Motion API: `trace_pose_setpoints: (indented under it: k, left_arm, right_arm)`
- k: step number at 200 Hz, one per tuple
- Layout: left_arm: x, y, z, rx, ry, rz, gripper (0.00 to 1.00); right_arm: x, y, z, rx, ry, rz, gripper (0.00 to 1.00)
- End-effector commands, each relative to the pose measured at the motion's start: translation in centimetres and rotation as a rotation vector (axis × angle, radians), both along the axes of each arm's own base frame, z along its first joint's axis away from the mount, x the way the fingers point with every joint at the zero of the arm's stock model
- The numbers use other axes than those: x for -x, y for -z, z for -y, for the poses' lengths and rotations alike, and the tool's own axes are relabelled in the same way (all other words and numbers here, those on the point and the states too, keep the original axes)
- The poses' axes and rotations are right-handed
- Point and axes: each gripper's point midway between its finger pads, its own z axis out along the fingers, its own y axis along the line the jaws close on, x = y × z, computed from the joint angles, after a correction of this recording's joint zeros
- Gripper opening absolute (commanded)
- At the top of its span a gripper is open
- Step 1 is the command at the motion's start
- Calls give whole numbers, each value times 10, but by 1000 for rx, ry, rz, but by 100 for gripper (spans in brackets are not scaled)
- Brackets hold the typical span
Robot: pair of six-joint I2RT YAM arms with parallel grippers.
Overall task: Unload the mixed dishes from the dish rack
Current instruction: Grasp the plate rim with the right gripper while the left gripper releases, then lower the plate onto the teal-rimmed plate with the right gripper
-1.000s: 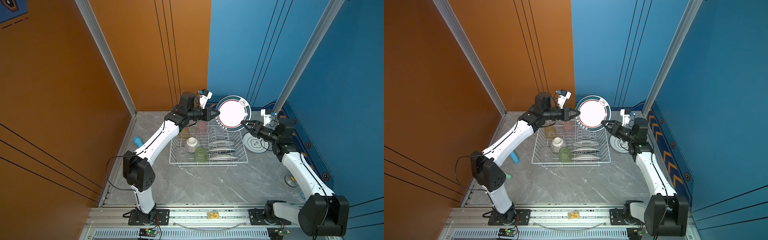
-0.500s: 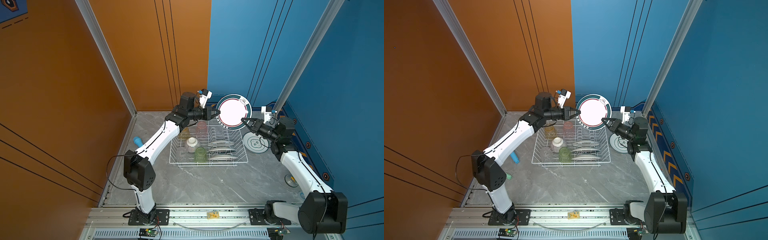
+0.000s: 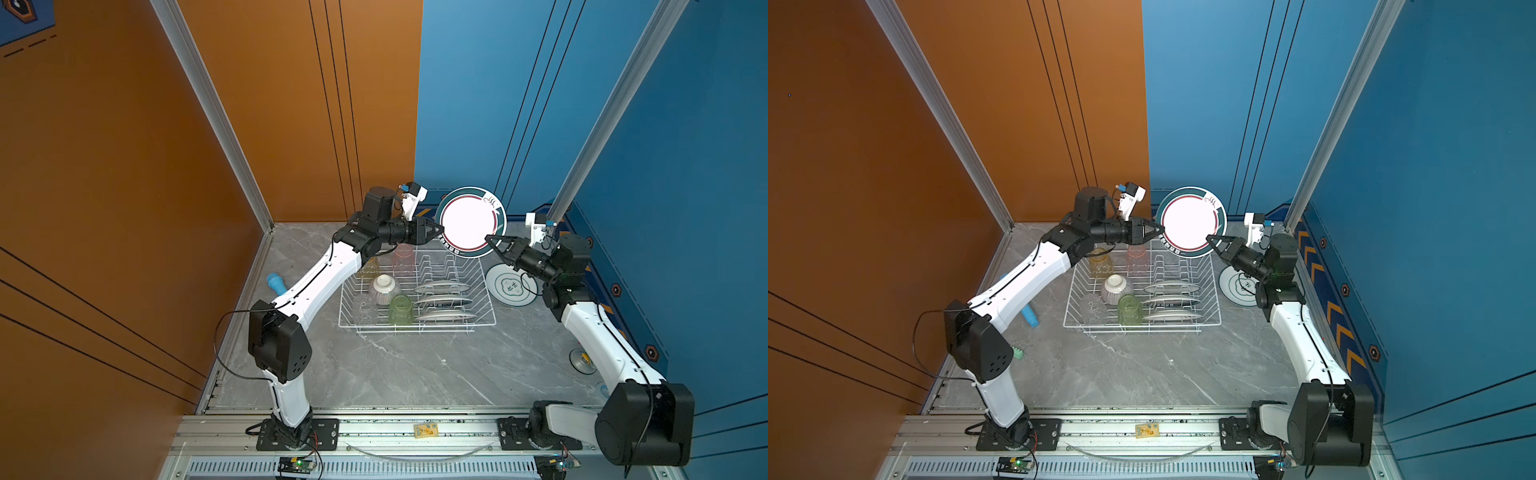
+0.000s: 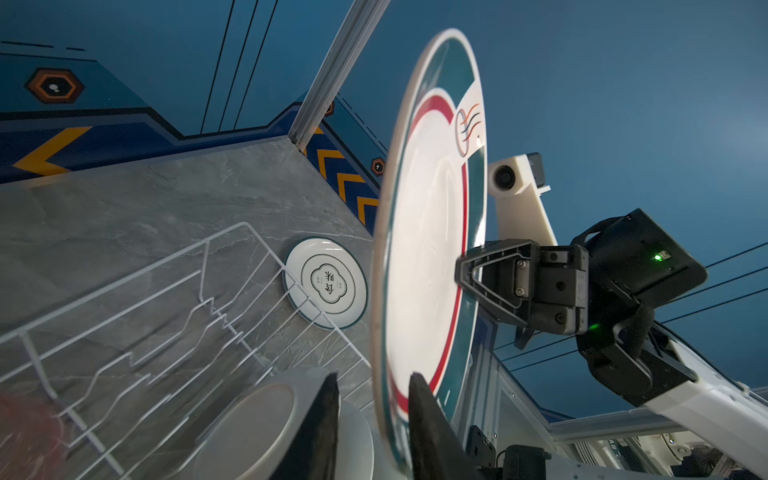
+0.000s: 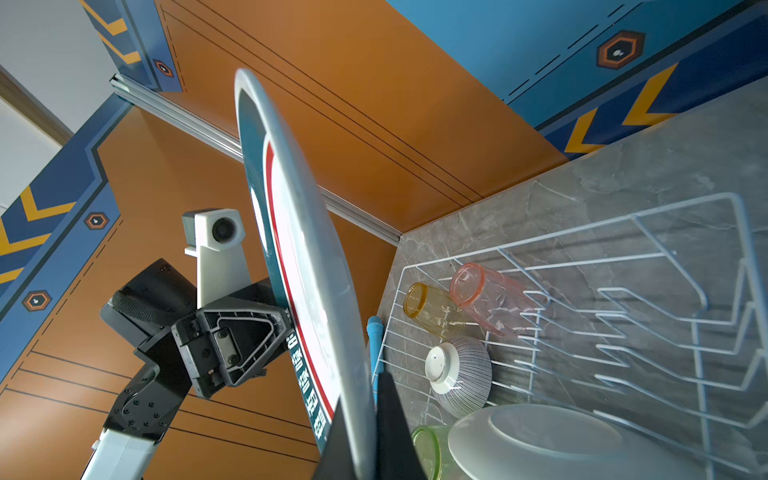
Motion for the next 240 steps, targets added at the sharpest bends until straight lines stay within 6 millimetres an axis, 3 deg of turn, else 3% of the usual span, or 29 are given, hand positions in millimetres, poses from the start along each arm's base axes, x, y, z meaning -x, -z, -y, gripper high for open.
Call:
trace_pose_setpoints:
  k: [1,24,50,92,142,174,240]
  left_arm:
    - [5,0,-24,-141,-80,74,30]
    - [5,18,-49,-293,-159,125,30]
    - [16,40,-63,-465,-177,231,31]
    - [39,72,-51,-694,-89,381,35]
    - [45,75,-39,-655,-33,364,37]
    - [44,77,-38,-646,-32,349,37]
    - [46,79,-33,-637,-5,336,37]
  right_arm:
    - [-5,-7,33,2,118,-6,0]
    - [-7,20,72,83,241,-113,0]
    - [-5,55,116,171,364,-238,0]
    - [0,114,165,190,479,-426,0]
    - [10,172,190,224,547,-581,0]
    - [12,204,192,212,525,-653,0]
    - [7,237,190,160,508,-705,0]
